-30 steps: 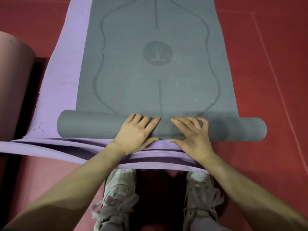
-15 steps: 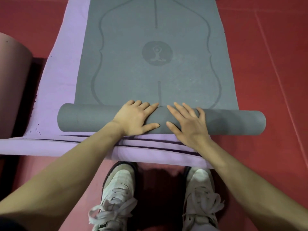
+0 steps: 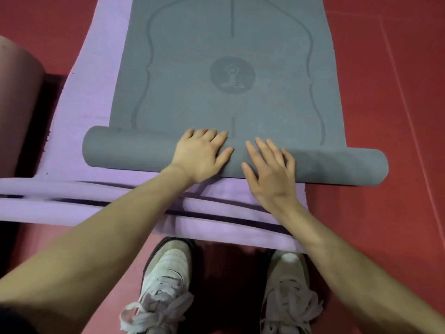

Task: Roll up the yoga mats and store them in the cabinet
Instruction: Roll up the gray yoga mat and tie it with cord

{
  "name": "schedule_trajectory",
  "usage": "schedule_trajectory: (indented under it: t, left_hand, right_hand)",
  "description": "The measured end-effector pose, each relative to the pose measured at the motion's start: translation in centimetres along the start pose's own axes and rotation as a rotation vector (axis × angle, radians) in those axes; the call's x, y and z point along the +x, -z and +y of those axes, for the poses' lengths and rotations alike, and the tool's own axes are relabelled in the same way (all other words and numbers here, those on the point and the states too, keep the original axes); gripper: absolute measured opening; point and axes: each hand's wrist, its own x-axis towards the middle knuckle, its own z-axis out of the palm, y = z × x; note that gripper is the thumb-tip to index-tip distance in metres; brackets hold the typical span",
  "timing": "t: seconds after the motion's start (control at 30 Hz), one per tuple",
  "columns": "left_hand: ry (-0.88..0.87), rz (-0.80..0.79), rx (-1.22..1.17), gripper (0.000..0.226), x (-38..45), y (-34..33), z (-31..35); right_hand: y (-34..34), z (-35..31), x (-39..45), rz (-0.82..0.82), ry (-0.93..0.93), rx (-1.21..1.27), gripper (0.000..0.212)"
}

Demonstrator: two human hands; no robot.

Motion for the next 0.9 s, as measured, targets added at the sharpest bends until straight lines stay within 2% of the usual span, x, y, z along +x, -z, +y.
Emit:
schedule_trajectory:
  t: [0.17,0.23,0.33,0.5,0.6,0.77,0.9]
  left_hand:
    - [-0.014,0.207,0.066,0.051,-1.7,-1.2,1.0]
    - [-0.007,0.229,0.103,0.051,-3.0,-1.7,1.6]
    - [0.018,0.241,0.134,0.052,-2.8,-1.8,1.4]
    - [0.026,0.185,0.116,0.051,0.3,-0.9,0.3]
    - [0.024,0.204,0.096,0.051,0.9,-0.6,0.1]
    - [-0.012,0.27,0.13,0.05,-0.5,-1.1,1.1]
    - [-0.025,0.228,0.16,0.051,1.2,-0.9,0.0]
  right_hand:
    - [-0.1,0.8,2.6,-0.146,-0.058,-0.046,0.051]
    - [0.0,0.9,4.1,-0.233,-0.076,-0.043,0.058]
    - [-0.2,1.1,4.6,-0.197,-0.067,-0.027,0.057]
    - [-0.1,1.0,2.3,0.0,-0.031,0.035,0.044]
    - [0.0,1.2,2.4,-0.034,-0.04,0.035,0.047]
    - [0.3,2.0,5.5,-0.197,-0.066,0.05,0.052]
    - [0.4,2.0,5.9,-0.132,-0.043,0.072,0.05]
